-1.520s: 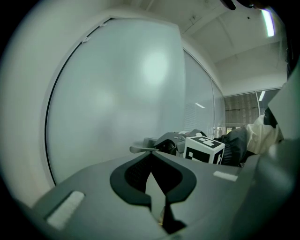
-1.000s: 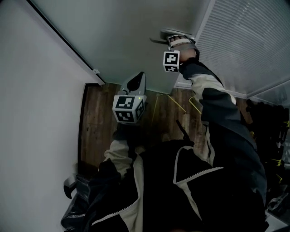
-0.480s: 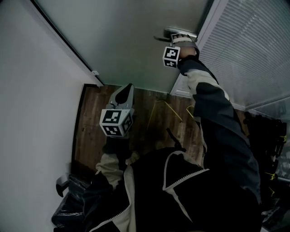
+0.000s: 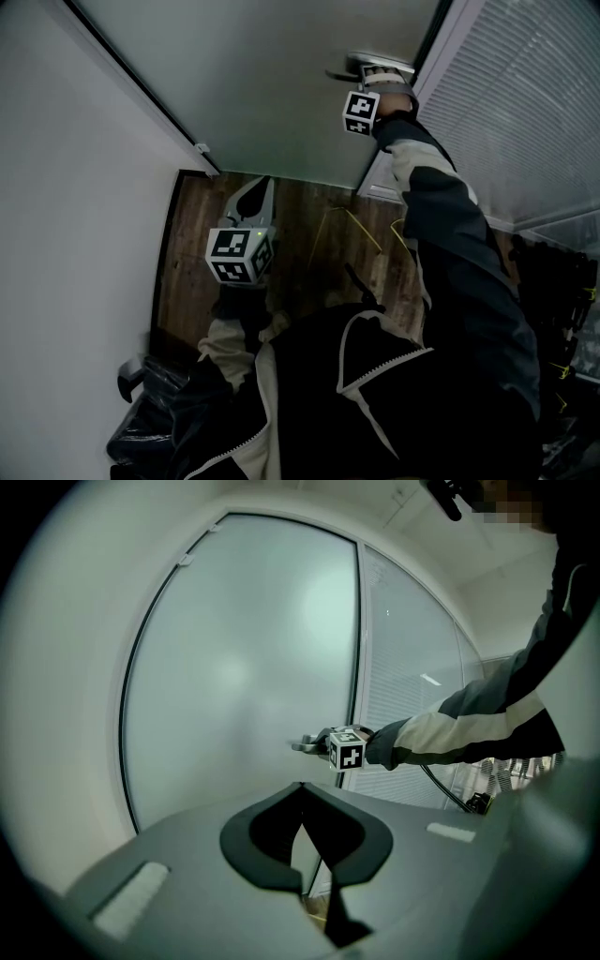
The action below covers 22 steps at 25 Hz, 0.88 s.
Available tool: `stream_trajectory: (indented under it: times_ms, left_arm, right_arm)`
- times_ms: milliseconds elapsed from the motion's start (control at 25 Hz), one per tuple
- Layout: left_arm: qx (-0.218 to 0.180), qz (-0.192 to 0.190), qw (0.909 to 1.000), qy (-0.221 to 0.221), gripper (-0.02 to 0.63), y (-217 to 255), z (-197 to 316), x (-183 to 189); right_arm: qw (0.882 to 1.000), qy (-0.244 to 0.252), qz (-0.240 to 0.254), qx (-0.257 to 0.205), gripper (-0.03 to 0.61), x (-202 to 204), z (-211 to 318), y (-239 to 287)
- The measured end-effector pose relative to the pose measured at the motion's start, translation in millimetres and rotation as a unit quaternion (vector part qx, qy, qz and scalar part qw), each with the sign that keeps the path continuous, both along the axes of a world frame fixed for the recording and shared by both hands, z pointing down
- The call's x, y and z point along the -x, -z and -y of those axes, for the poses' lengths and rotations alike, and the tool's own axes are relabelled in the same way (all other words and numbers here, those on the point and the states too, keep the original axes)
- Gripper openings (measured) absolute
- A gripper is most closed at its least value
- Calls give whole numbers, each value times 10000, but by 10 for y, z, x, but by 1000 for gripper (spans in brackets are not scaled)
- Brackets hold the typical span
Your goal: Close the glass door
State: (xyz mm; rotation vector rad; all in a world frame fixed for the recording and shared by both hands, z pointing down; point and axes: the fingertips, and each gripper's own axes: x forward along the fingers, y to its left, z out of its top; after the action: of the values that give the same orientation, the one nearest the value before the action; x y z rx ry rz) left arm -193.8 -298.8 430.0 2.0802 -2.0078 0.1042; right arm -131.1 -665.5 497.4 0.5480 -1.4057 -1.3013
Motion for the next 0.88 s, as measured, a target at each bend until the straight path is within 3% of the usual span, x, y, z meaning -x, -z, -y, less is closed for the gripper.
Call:
stream_trajectory:
  times_ms: [360,400,440,560,640,680,720,800,880]
  left_arm:
    - [44,-16,10000,-7,2,-10,-30,3]
    - [66,-31,10000,-5,2,-12,-49,-1]
    - [68,-40,10000,-1,2,-20,-66,6]
    - [-36,-46,10000,48,2,-49,-74,89]
    - [-98,-85,9999,74,2,-48,-61,136]
    - [-123,-124,9998,72,3,-42,-50,145]
    - [-160,-173,9997,66,2,-28,-32,149]
    - [-288,-256,9992,42,2,29,20,144]
    - [-420,-244,9988,-30,2,112,87,111]
  right_arm:
    - [9998,-92,9,183,142,-6,24,-36]
    - [9995,-138,70,273,173,-20,22,-45]
    - [9990,-192,174,374,255,-44,10,-40]
    - [9936,-293,903,617,261,-105,-131,129]
    - [9787,-363,1768,981,258,-154,-382,239]
    - [9625,-443,2315,1340,254,-185,-547,264]
    - [9371,-551,2930,1814,247,-214,-726,285]
    - [8623,-760,4163,2782,231,-287,-1109,367]
    - [7911,-822,5045,3360,191,-393,-1505,480]
